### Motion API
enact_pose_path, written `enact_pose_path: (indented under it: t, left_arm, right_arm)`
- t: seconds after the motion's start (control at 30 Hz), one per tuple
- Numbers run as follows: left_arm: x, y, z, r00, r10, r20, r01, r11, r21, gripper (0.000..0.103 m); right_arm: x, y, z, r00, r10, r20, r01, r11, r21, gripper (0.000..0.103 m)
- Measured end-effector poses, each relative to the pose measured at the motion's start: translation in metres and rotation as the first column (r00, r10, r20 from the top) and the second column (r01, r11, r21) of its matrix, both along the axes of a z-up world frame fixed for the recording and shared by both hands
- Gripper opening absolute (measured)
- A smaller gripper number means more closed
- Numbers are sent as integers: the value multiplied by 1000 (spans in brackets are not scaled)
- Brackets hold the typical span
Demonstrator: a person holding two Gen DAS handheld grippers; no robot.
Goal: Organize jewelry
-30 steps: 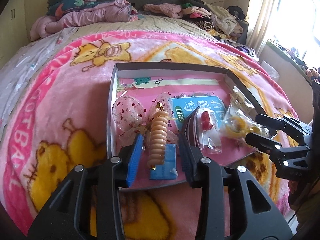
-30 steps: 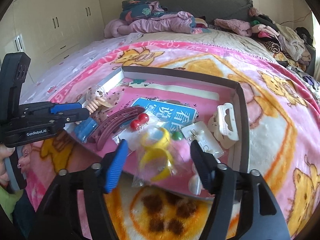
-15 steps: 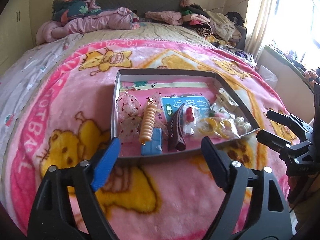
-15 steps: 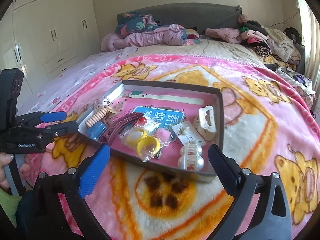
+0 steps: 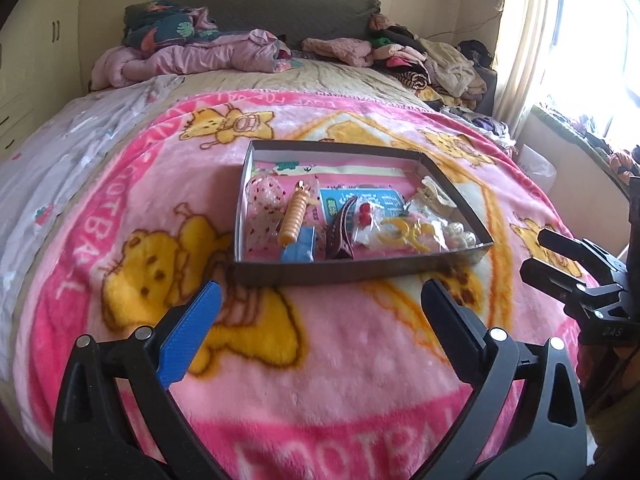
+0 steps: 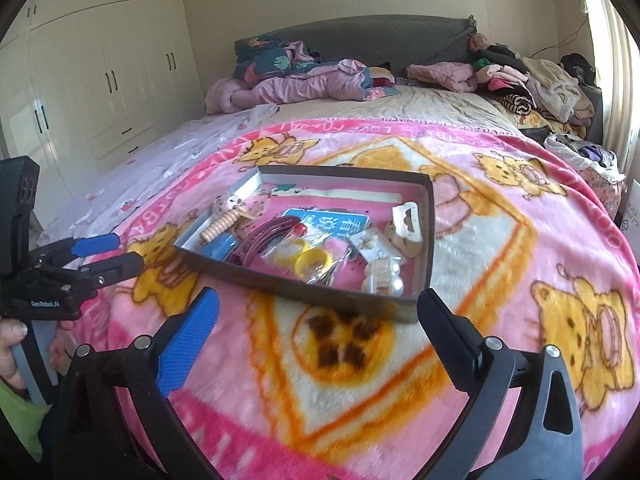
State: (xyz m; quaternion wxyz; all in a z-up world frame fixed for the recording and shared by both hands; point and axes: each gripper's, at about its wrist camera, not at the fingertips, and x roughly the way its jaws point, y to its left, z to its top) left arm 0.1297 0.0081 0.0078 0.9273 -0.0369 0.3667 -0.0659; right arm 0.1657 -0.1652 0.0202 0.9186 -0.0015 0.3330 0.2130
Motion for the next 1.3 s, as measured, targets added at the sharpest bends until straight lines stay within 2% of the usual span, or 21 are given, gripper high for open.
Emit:
enact_pose_path:
  t: [0.33, 0.57, 1.3]
  left_arm:
    - [-27, -1, -8, 1000, 15, 3, -15, 1000, -3, 92]
    - [-31, -2, -16, 1000, 14, -10, -14, 1000, -7, 92]
    - [-35, -2, -16, 1000, 22, -5, -22, 1000, -8, 92]
  right_arm:
    - [-30, 3, -9, 999, -25, 23, 26, 1000, -13, 97]
    - [-38, 3, -18, 1000, -30, -3, 30, 999, -14, 97]
    - [-39, 10, -19, 1000, -20, -21, 20, 1000, -15, 97]
